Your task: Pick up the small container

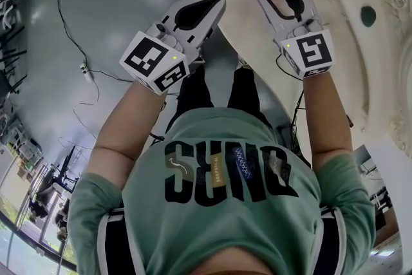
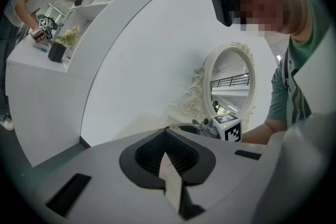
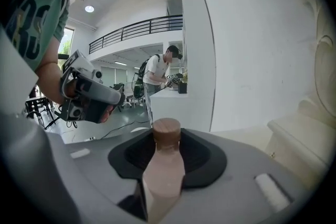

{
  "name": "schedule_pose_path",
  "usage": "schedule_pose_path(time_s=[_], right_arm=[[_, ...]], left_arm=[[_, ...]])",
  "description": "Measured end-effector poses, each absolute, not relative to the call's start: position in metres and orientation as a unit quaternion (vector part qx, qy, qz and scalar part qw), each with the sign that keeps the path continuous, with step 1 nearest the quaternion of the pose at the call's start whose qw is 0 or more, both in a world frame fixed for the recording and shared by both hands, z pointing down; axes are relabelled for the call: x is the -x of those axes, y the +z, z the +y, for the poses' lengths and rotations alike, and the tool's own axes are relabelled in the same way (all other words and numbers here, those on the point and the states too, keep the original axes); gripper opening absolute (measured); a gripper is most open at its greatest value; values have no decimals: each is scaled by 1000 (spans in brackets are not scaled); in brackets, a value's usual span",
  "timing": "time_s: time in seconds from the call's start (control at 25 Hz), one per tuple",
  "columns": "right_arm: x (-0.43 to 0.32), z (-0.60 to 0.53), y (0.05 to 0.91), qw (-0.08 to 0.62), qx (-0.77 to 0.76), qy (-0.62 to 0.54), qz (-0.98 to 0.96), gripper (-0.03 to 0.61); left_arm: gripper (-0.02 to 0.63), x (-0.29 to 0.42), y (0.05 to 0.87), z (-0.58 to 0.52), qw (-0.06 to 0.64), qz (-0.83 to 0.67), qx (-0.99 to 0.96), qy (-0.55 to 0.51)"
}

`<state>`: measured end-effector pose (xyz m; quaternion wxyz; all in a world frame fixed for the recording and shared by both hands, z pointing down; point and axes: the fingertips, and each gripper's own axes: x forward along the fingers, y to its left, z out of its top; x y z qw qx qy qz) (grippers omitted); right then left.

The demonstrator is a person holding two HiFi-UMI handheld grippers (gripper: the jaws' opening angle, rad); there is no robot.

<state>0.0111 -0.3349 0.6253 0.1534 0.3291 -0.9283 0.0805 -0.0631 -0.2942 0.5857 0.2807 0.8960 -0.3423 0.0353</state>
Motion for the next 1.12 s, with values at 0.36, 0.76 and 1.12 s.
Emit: schedule_pose_path(time_s=[0.36,0.76,1.12], right_arm=[[-26,-342,627,138,-345,108,-922,145],[-29,-332,583,133,-344,93,-925,145],[-54,-322,525,124,-351,87,-924,144]], left_arm=[[0,63,584,-292,275,-344,-897,33],[0,66,544,-286,251,-347,-903,14],[0,46,490,-284,215,-344,-914,-1]])
